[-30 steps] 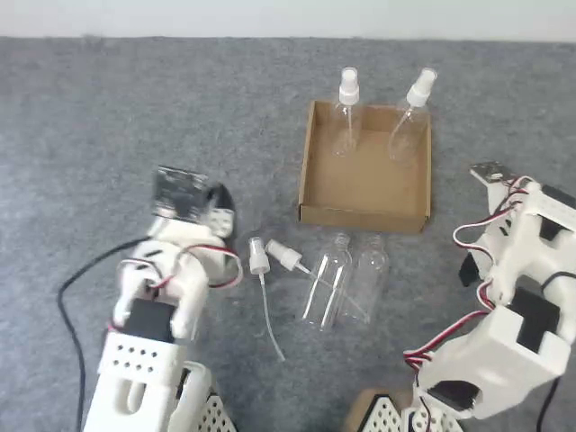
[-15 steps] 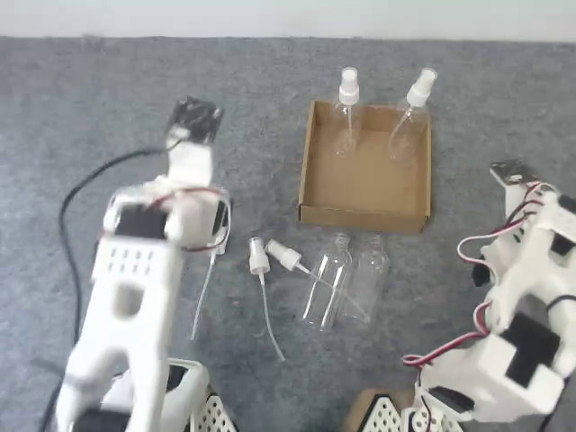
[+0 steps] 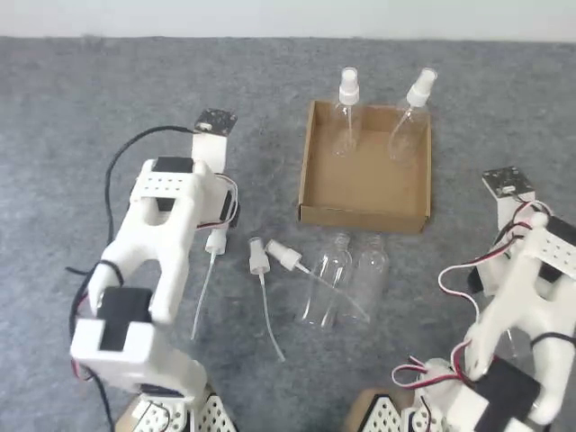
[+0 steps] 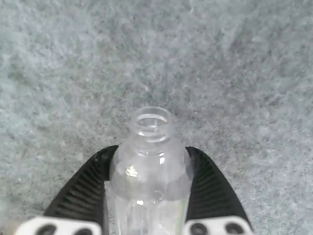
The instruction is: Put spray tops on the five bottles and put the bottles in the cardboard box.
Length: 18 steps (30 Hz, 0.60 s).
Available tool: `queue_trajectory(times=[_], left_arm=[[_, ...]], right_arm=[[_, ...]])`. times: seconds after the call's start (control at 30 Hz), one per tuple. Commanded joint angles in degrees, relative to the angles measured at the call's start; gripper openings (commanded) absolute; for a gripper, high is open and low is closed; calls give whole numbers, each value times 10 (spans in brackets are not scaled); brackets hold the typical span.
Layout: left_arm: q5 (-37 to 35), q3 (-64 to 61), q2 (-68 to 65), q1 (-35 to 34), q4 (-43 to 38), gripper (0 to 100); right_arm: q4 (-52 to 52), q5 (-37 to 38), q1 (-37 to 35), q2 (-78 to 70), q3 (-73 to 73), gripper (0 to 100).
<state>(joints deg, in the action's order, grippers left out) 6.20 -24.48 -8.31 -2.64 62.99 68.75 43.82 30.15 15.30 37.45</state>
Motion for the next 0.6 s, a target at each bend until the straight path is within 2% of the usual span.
queue_trajectory(times=[0.0, 0.17, 0.5, 0.57], left_arm=[[9, 28, -11, -2, -9, 163], [9, 27, -33, -3, -9, 160], [8, 30, -62, 16, -19, 12], [6, 44, -62, 16, -17, 9]], right_arm=[[-8, 4, -6, 32, -4, 6], [-7, 8, -4, 36, -4, 6], [-2, 4, -6, 37, -22, 6], [-2, 4, -10, 37, -42, 6]])
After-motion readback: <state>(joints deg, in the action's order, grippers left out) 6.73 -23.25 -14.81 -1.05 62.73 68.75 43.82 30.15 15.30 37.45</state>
